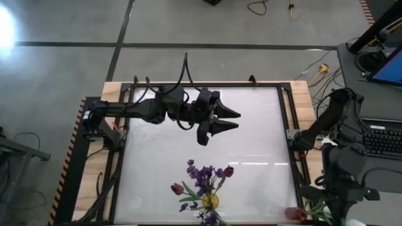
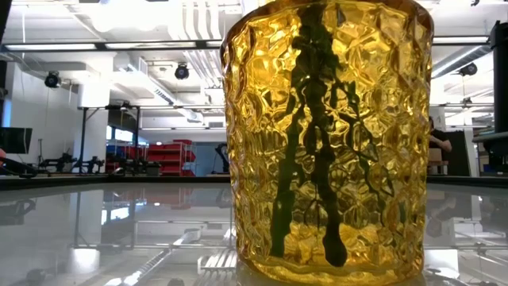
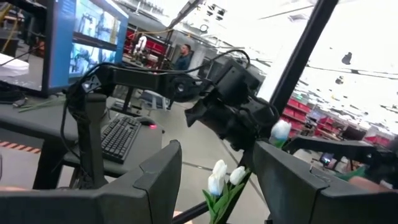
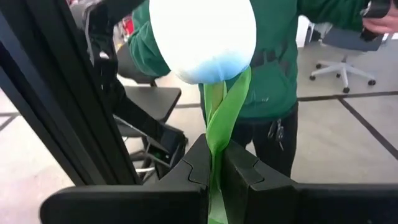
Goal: Sort flowers into vase by color
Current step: Put the white flower into the red vase
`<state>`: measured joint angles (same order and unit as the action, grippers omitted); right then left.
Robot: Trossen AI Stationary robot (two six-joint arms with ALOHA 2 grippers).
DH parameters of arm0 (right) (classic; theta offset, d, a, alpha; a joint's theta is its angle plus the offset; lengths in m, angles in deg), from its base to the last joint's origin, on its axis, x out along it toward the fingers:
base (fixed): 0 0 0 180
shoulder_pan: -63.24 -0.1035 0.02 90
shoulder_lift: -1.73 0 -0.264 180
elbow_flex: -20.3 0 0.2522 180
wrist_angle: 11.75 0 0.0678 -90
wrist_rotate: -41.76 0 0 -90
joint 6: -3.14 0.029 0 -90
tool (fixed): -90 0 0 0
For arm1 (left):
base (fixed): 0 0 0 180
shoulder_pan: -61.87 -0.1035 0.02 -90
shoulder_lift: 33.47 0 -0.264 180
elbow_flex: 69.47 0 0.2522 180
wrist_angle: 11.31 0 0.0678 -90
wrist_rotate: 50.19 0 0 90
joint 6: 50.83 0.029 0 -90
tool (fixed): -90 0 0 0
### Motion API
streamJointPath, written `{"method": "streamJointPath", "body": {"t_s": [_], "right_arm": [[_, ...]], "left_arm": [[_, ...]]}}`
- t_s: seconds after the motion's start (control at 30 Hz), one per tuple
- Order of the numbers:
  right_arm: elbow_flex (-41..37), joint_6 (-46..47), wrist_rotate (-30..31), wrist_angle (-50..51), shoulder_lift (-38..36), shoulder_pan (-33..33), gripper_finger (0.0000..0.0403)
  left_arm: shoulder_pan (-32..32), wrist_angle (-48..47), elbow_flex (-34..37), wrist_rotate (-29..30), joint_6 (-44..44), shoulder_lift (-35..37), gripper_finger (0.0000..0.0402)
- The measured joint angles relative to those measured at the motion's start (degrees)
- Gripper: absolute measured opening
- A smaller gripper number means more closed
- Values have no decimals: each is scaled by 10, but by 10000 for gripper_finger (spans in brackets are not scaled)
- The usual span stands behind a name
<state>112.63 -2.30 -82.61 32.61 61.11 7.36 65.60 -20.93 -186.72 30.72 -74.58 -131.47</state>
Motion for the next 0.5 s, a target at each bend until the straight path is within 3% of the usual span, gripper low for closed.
{"method": "streamJointPath", "body": {"t_s": [0.5], "right_arm": [[-37,-31,15,13,-4,0,13]], "left_arm": [[-1,-2,0,12,-25,0,187]]}}
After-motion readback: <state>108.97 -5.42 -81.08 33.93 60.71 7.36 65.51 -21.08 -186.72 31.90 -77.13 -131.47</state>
